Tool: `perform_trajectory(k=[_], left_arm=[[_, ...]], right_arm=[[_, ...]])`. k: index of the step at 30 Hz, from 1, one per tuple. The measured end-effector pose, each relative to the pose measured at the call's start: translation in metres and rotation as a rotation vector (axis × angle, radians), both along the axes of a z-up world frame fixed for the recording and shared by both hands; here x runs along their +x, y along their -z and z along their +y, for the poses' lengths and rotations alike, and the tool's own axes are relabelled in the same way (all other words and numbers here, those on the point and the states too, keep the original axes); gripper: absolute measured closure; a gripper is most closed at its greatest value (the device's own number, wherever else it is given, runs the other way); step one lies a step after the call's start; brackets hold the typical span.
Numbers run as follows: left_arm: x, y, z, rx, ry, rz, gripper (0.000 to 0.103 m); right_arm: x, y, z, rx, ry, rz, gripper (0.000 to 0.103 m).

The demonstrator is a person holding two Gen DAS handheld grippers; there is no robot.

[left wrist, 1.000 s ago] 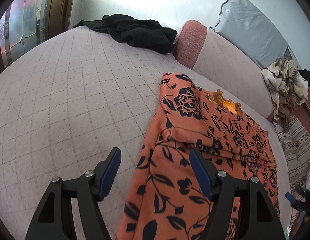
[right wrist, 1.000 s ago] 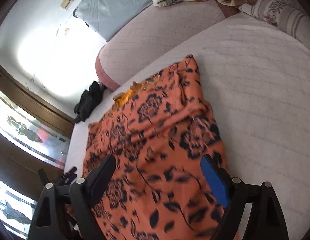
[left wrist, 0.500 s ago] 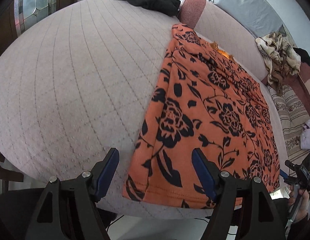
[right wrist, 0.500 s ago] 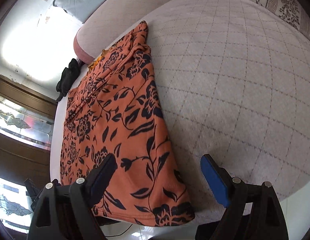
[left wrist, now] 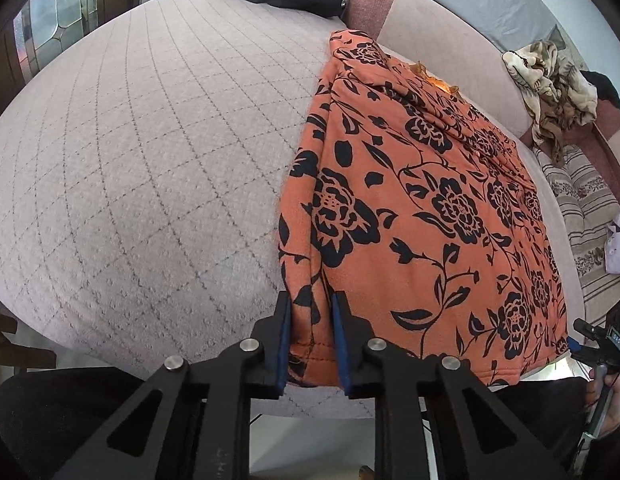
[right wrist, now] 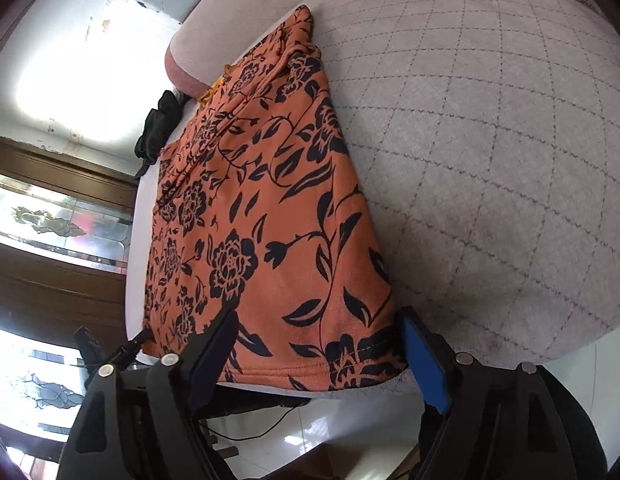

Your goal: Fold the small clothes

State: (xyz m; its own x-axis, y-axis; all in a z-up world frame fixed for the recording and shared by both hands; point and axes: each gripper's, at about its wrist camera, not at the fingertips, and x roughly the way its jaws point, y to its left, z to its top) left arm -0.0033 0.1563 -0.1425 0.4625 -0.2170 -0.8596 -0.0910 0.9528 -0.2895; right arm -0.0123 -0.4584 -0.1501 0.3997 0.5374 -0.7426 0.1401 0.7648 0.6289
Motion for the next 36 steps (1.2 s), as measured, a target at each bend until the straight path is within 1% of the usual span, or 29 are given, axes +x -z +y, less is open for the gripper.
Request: perform_trajectory(k=[2,3,4,6,8,9,10,11,12,13,15,17,18,19,20,21,22,23,24,25,26,27,28,29,30,31,32,34,36], left_arm=[[-0.001,0.001,0.000,0.007,-0.003,0.001,0.083],[-0.001,0.002,0.000,0.012,-0.009,0.005,0.079],[-0.001,0.002,-0.001,0.009,-0.010,0.009,0.070],[-0.002,0.002,-0.002,-0.010,-0.005,0.002,0.059],[-0.002,0.003,-0.006,0.015,0.005,0.008,0.059],[-0.002,0.004,-0.009,0.042,0.015,0.008,0.067],[-0.001,0.004,-0.011,0.083,0.026,0.014,0.094],[-0.001,0.004,-0.013,0.092,0.048,0.017,0.094],[-0.002,0.002,-0.013,0.084,0.046,0.014,0.095],[-0.003,-0.003,-0.012,0.072,0.041,0.005,0.096],[-0.007,-0.021,-0.009,0.045,0.023,-0.044,0.096],[-0.010,-0.035,-0.006,0.017,0.007,-0.075,0.096],[-0.009,-0.037,-0.004,0.013,0.003,-0.079,0.095],[-0.008,-0.033,-0.003,0.013,0.002,-0.067,0.094],[-0.005,-0.025,-0.002,0.018,-0.005,-0.036,0.093],[-0.002,-0.013,-0.001,0.020,-0.018,0.002,0.092],[-0.002,-0.002,-0.001,0.016,-0.026,0.039,0.092],[-0.001,0.006,-0.002,0.017,-0.032,0.066,0.090],[-0.002,0.006,-0.003,0.020,-0.035,0.050,0.086],[-0.003,0.004,-0.006,0.019,-0.026,0.041,0.073],[-0.002,0.003,-0.009,0.009,-0.009,0.036,0.066],[-0.003,0.002,-0.012,0.012,0.004,0.029,0.063],[-0.003,0.001,-0.016,0.043,0.015,0.024,0.070],[-0.002,0.002,-0.019,0.088,0.026,0.023,0.087],[-0.002,0.003,-0.020,0.105,0.044,0.023,0.095],[-0.002,0.001,-0.018,0.083,0.041,0.021,0.096],[-0.003,-0.005,-0.013,0.051,0.033,0.009,0.096],[-0.006,-0.024,-0.008,0.020,0.015,-0.043,0.096],[-0.006,-0.044,0.000,-0.038,-0.011,-0.088,0.096]], right_arm=[[0.000,0.001,-0.001,-0.006,0.022,0.003,0.026],[0.000,0.000,-0.001,-0.014,0.027,0.001,0.026],[0.000,0.000,0.001,-0.023,0.023,0.002,0.026],[0.002,0.002,0.004,-0.037,0.011,0.012,0.025],[0.004,0.001,0.004,-0.043,0.005,0.015,0.025],[0.004,0.001,0.005,-0.049,0.000,0.012,0.026],[0.004,0.000,0.006,-0.056,-0.005,0.008,0.029],[0.004,0.000,0.007,-0.064,-0.013,0.004,0.036],[0.004,-0.001,0.009,-0.063,-0.023,0.000,0.070],[0.004,-0.001,0.012,-0.070,-0.031,0.000,0.090],[0.002,-0.006,0.015,-0.102,-0.033,-0.021,0.090],[-0.001,-0.012,0.013,-0.087,-0.014,-0.041,0.090],[-0.002,-0.014,0.011,-0.090,-0.002,-0.045,0.089],[-0.002,-0.013,0.010,-0.098,0.005,-0.039,0.084],[-0.001,-0.009,0.008,-0.103,0.010,-0.019,0.082],[0.000,-0.004,0.007,-0.099,0.012,0.009,0.075],[0.002,0.001,0.007,-0.096,0.016,0.040,0.057],[0.002,0.002,0.006,-0.083,0.018,0.048,0.049],[0.002,0.000,0.007,-0.066,0.013,0.027,0.035],[0.002,-0.004,0.008,-0.082,0.016,0.016,0.024],[0.002,-0.005,0.009,-0.102,0.023,0.009,0.022],[0.003,-0.002,0.009,-0.101,0.017,0.013,0.022],[0.005,0.001,0.009,-0.094,0.010,0.021,0.024],[0.006,0.001,0.009,-0.096,0.008,0.019,0.027],[0.007,0.000,0.010,-0.099,0.001,0.017,0.058],[0.008,0.001,0.011,-0.088,-0.015,0.022,0.095],[0.009,0.002,0.010,-0.082,-0.016,0.023,0.095],[0.007,-0.006,0.010,-0.095,-0.016,-0.005,0.095],[0.002,-0.022,0.002,-0.060,0.030,-0.052,0.095]])
